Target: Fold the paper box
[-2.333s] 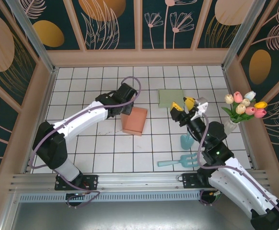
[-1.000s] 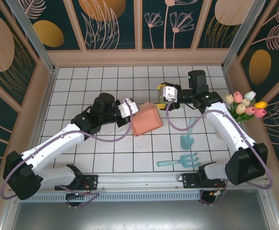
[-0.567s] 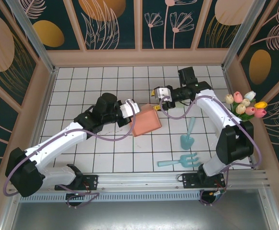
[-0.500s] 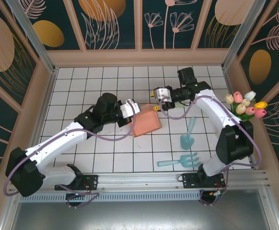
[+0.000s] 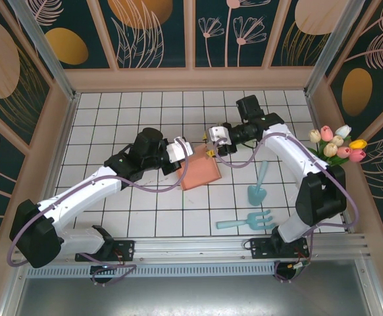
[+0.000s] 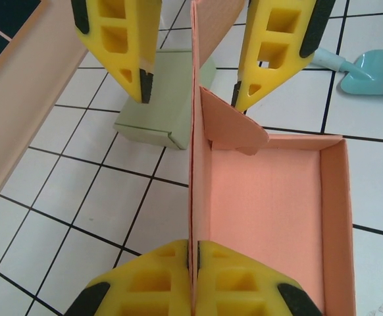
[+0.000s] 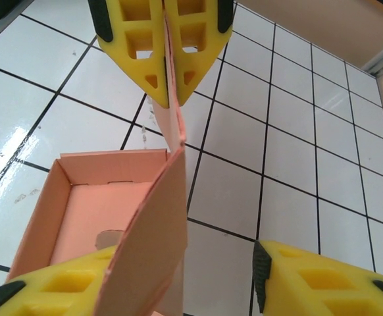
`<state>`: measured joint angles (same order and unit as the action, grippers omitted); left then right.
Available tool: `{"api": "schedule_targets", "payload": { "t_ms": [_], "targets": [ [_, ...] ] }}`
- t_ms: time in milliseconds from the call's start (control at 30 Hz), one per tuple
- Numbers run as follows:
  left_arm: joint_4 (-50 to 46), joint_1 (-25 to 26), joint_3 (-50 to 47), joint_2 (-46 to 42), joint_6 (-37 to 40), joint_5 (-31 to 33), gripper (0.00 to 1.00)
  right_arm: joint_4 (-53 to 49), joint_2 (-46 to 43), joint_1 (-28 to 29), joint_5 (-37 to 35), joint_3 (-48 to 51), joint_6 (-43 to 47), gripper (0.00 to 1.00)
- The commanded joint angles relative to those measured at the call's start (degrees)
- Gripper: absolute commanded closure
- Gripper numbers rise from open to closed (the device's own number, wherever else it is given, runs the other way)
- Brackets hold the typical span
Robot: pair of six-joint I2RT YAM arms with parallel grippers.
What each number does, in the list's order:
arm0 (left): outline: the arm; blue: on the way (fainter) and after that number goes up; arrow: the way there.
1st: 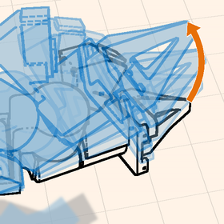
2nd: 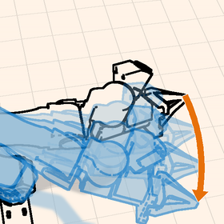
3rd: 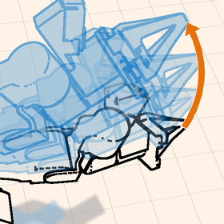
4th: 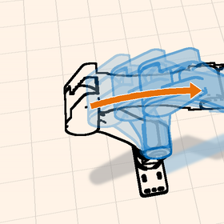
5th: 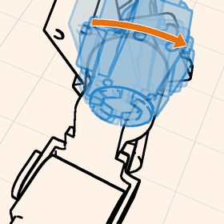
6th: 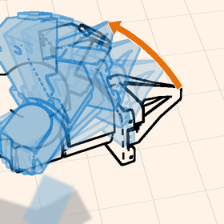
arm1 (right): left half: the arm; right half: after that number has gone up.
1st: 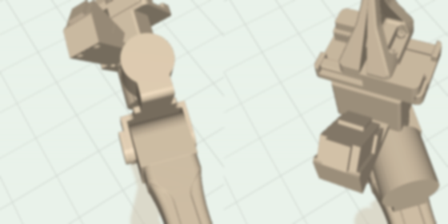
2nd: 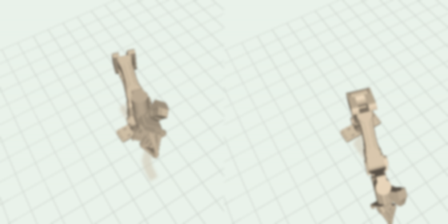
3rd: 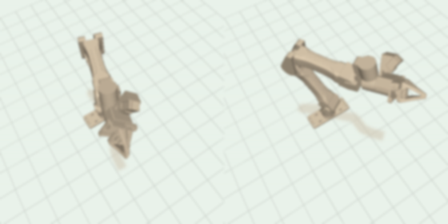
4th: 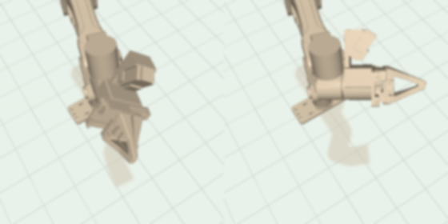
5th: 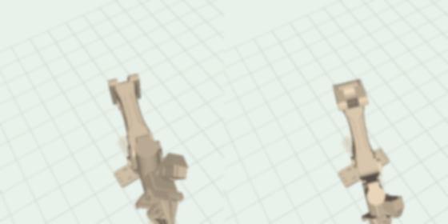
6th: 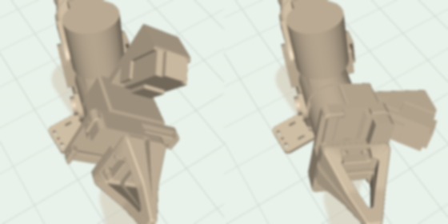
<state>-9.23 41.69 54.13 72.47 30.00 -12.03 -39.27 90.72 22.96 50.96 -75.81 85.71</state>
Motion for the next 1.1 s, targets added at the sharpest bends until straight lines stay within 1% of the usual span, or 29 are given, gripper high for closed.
{"api": "schedule_targets", "payload": {
  "t_ms": [0,167,233,300,367,400,467,500,633,667,733,800,833,900,967,1000,1033,1067],
  "targets": [
    [3.0,0.1,-0.2,-1.0,1.3,-2.5,1.00,-2.9,1.7,0.9,3.3,0.2,2.1,0.57],
    [3.5,0.1,-0.9,-1.5,1.9,-4.5,1.00,-2.4,2.0,0.9,3.5,1.4,1.9,0.59],
    [3.5,0.2,-1.0,-1.4,2.0,-4.6,1.00,-2.6,2.1,1.0,3.8,1.5,2.3,0.65],
    [3.5,0.2,-0.7,-0.9,2.0,-4.0,1.00,-2.6,2.1,1.0,4.2,1.7,2.7,0.68],
    [3.4,0.2,-0.4,-0.7,1.9,-3.7,1.00,-3.2,2.3,1.0,4.6,1.6,3.7,0.68],
    [3.3,0.2,0.0,-0.5,1.8,-3.7,1.00,-3.5,2.6,1.0,5.0,1.4,4.0,0.71],
    [3.2,0.5,0.4,-0.6,1.6,-3.7,1.00,-3.9,3.1,1.1,5.8,1.3,4.5,0.71],
    [3.2,0.7,0.4,-0.7,1.7,-3.7,1.00,-3.8,3.3,1.1,6.2,1.5,4.8,0.75],
    [3.1,1.2,0.2,-0.7,1.7,-4.0,1.00,-1.6,3.2,1.1,7.6,3.0,4.7,0.79],
    [3.0,1.3,0.4,-0.5,1.6,-4.1,1.00,-1.1,3.2,1.2,7.7,3.4,4.7,0.83],
    [2.8,1.9,0.5,-0.1,1.5,-3.3,1.00,-0.2,3.2,1.1,7.7,4.1,4.3,0.84],
    [2.9,2.2,0.5,-0.1,1.4,-2.2,1.00,0.6,3.3,1.1,7.5,4.4,3.4,0.92],
    [3.2,2.3,0.4,-0.1,1.2,-1.8,1.00,0.7,3.3,1.2,7.5,4.4,3.2,0.92],
    [4.6,2.3,0.1,-0.6,0.5,-0.4,0.99,1.0,3.1,1.2,7.5,4.7,3.1,0.97],
    [6.6,2.3,-0.6,-1.5,-0.9,1.4,0.87,1.8,2.8,1.1,7.5,5.2,2.8,1.00],
    [7.0,2.3,-0.7,-2.0,-1.8,2.1,0.82,2.8,2.5,1.2,7.4,5.7,2.4,1.00],
    [7.2,2.3,-0.9,-2.5,-2.6,2.6,0.74,3.8,2.2,1.0,7.3,6.3,2.0,1.00],
    [8.0,2.3,-1.4,-3.3,-4.0,3.6,0.61,5.0,1.7,0.9,7.3,7.1,1.8,1.00]
  ]
}}
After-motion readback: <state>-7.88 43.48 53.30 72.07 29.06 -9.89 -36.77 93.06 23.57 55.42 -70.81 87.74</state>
